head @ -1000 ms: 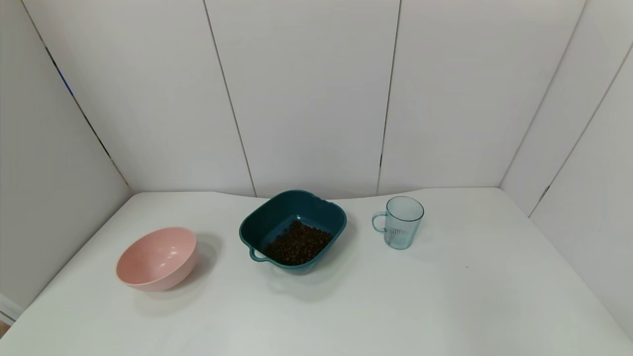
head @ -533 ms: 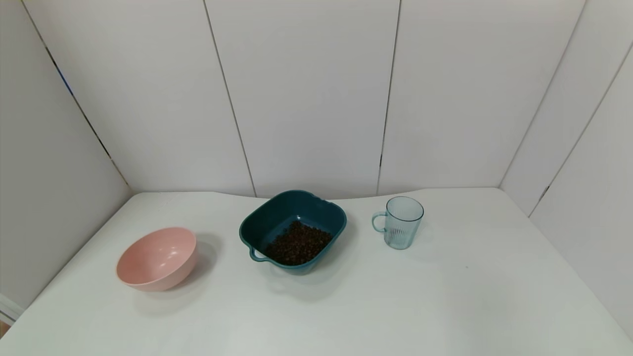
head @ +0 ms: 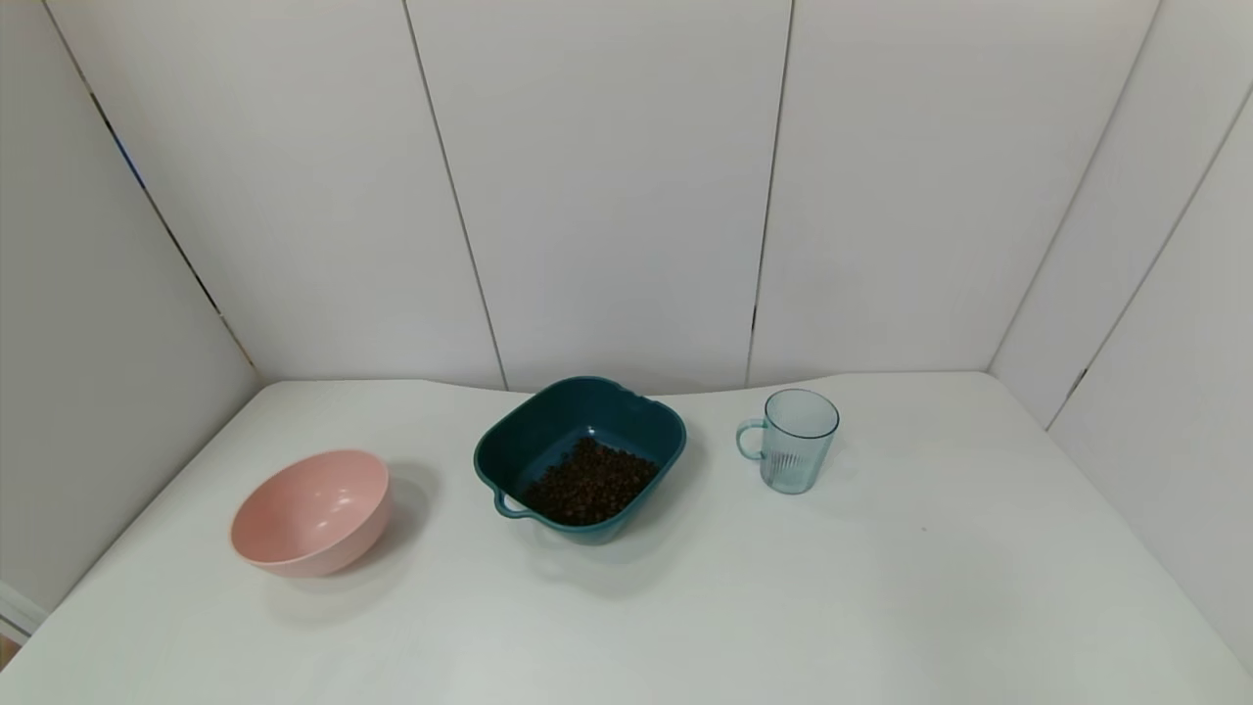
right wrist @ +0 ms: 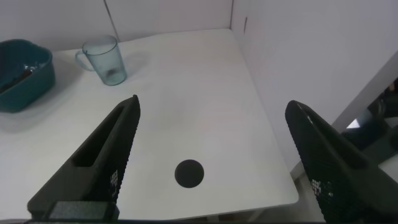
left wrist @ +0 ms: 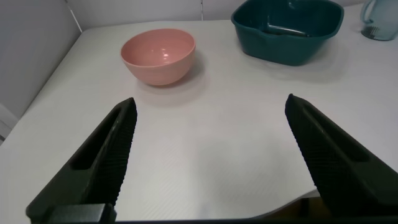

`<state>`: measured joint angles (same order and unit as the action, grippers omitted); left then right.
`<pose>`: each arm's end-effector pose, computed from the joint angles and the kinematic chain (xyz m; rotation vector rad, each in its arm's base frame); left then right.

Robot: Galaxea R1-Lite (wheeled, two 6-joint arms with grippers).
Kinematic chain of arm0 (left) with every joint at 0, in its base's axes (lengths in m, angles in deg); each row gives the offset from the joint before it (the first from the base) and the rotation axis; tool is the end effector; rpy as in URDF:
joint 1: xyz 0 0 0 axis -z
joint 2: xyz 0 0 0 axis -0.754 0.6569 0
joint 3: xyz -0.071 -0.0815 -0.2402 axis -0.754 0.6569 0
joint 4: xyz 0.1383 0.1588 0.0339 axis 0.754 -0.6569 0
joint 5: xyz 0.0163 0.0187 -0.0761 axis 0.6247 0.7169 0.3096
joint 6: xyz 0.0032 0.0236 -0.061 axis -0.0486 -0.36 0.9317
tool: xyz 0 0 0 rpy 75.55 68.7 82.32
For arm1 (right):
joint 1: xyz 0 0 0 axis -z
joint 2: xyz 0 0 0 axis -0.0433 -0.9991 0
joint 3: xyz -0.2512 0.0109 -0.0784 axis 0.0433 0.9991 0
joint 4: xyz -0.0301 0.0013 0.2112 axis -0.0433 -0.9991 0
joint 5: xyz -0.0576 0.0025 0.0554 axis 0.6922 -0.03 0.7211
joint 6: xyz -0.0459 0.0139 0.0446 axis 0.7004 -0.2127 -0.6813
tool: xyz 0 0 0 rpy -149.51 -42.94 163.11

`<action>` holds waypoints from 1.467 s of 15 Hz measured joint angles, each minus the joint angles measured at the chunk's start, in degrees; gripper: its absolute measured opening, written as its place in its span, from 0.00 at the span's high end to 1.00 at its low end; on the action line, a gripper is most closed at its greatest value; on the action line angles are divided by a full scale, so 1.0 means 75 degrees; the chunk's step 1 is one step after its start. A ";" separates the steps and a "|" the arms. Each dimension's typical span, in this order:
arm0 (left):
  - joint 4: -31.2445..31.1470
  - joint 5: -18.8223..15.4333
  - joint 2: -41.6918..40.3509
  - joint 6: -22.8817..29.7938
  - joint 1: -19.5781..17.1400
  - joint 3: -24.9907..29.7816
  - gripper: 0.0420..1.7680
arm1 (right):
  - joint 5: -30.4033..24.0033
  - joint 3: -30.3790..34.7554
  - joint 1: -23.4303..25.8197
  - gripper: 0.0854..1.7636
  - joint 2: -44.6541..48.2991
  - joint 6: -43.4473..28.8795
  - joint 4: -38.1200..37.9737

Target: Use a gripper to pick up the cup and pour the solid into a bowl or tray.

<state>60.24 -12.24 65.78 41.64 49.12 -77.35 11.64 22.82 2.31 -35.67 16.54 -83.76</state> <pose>0.0816 -0.0010 0.0751 0.0412 0.0025 -0.0157 0.0586 -0.0062 0.2036 0.0735 0.1029 -0.1072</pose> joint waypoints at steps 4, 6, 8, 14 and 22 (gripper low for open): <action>0.0000 0.0000 0.0000 0.0000 0.0000 0.0000 0.03 | 0.0387 0.0541 -0.0840 0.04 0.0449 0.0002 0.0132; -0.0003 0.0000 0.0000 0.0003 0.0000 0.0000 0.03 | 0.0349 0.1031 -0.0811 0.04 0.0717 0.0008 0.0738; -0.0003 0.0003 0.0000 0.0003 -0.0003 0.0000 0.03 | 0.0294 0.1702 -0.0753 0.04 0.0982 0.0130 0.1686; -0.0003 0.0000 0.0000 0.0000 0.0000 0.0000 0.03 | -0.0582 0.3426 -0.0671 0.04 0.2022 0.0642 0.2472; -0.0003 0.0007 0.0000 0.0003 0.0000 0.0000 0.03 | -0.0532 0.4823 -0.0657 0.04 0.2441 0.0826 0.3433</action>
<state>60.22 -12.19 65.78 41.66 49.12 -77.35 7.66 58.99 -2.61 -17.36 22.73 -58.01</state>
